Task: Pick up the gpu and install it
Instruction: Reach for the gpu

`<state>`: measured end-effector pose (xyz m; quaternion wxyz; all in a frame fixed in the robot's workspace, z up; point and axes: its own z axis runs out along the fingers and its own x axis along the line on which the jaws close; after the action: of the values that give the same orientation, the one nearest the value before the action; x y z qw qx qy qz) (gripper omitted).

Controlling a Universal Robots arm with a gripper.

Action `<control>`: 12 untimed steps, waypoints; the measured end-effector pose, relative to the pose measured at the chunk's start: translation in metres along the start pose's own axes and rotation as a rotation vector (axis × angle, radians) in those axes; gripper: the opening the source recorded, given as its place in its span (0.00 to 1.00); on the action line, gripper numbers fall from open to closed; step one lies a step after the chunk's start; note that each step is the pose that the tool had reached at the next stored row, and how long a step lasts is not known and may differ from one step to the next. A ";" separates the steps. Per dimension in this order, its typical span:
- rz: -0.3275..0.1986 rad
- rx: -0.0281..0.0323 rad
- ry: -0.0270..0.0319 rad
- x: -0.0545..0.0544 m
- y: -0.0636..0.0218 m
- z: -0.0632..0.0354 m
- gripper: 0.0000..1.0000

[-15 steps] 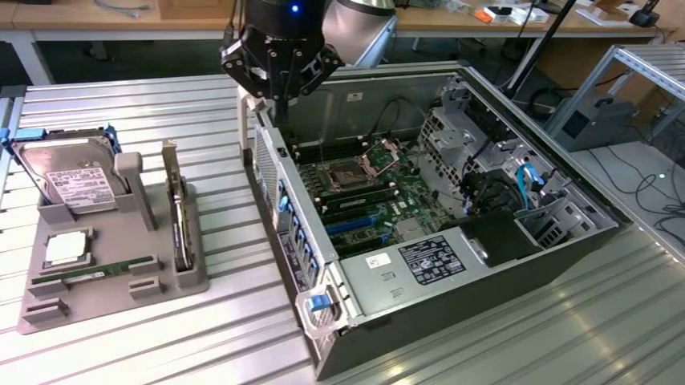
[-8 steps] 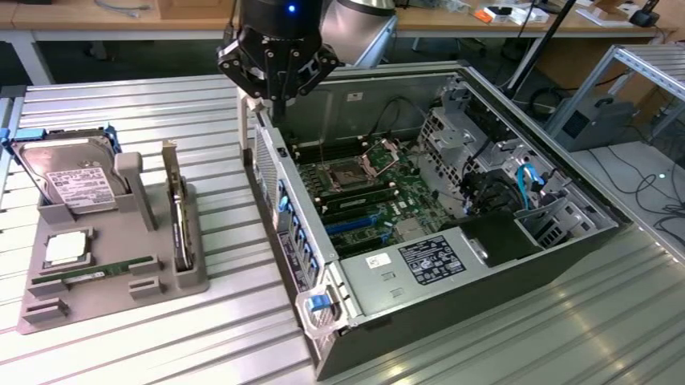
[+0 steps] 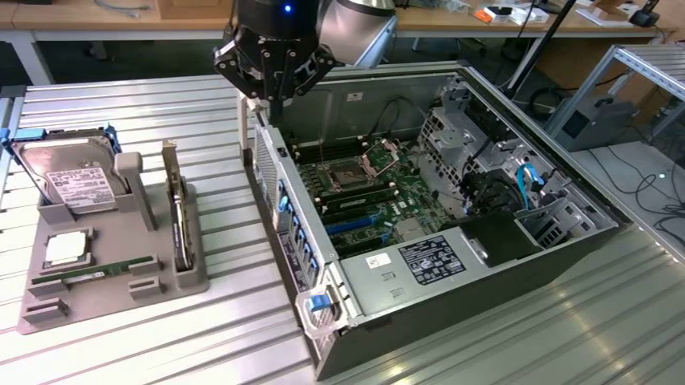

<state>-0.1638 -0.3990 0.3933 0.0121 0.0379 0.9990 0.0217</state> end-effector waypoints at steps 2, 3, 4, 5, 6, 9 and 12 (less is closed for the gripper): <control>0.000 -0.0001 0.0000 0.002 -0.0001 0.0000 0.13; 0.000 0.0000 0.0000 0.003 -0.0002 -0.0001 0.13; 0.000 0.0000 0.0000 0.004 -0.0003 -0.0001 0.13; 0.000 0.0000 0.0000 0.005 -0.0004 -0.0001 0.13; 0.000 -0.0001 0.0000 0.006 -0.0005 -0.0001 0.13; 0.000 0.0000 0.0000 0.009 -0.0007 -0.0002 0.13; 0.000 0.0000 0.0000 0.011 -0.0008 -0.0003 0.13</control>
<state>-0.1747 -0.3990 0.3933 0.0120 0.0379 0.9990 0.0217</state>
